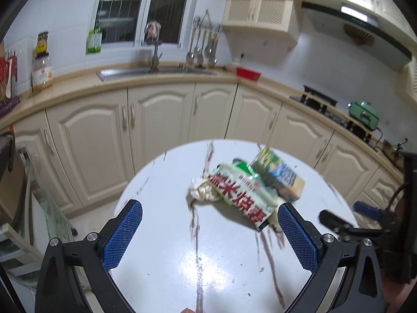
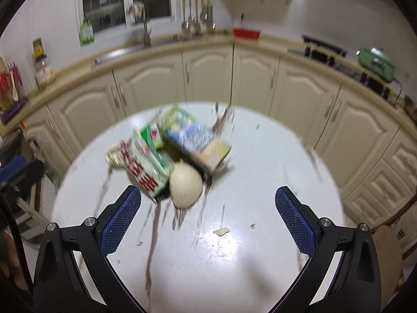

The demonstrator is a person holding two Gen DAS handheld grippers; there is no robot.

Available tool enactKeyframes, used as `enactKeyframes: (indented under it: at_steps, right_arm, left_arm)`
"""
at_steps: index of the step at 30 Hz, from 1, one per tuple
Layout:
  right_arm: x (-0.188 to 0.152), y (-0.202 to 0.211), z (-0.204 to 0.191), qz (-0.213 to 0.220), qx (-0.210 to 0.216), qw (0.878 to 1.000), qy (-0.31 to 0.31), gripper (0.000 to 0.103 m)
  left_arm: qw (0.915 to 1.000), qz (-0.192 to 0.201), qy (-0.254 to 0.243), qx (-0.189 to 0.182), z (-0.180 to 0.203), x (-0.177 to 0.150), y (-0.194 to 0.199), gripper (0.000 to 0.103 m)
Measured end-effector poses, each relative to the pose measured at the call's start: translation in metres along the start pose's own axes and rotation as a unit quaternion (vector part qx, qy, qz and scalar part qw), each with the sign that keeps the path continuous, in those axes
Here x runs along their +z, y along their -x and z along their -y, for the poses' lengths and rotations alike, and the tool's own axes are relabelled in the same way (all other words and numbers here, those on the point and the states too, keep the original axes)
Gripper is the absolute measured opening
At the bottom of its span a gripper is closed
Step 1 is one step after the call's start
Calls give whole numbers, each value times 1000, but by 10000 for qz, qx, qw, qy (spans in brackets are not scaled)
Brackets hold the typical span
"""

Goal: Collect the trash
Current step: 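Grasp the white-red snack wrapper with the left gripper while the right grasps the white bun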

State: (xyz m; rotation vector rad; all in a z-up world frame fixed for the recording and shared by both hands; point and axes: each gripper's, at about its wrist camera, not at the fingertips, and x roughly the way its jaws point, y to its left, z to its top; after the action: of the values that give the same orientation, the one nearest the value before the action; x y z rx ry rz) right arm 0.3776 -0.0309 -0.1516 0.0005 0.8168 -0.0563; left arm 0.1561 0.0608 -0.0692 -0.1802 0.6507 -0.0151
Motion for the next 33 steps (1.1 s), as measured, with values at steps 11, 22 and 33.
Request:
enactKeyframes:
  at_steps: [11,22,33]
  right_arm:
    - [-12,-86,-5,-732,318,9968,99,95]
    - [-13,-117,-11,-850,658,9937,331,47]
    - [-20,-91,39,-731,722,9947,-103,46]
  left_arm:
    - [9980,-628,101,-6,3,30,-72,102]
    - [9956,-923,159,-23,19,58,-139,102]
    - [9919,-1189,284,-354,48,68,-192,100]
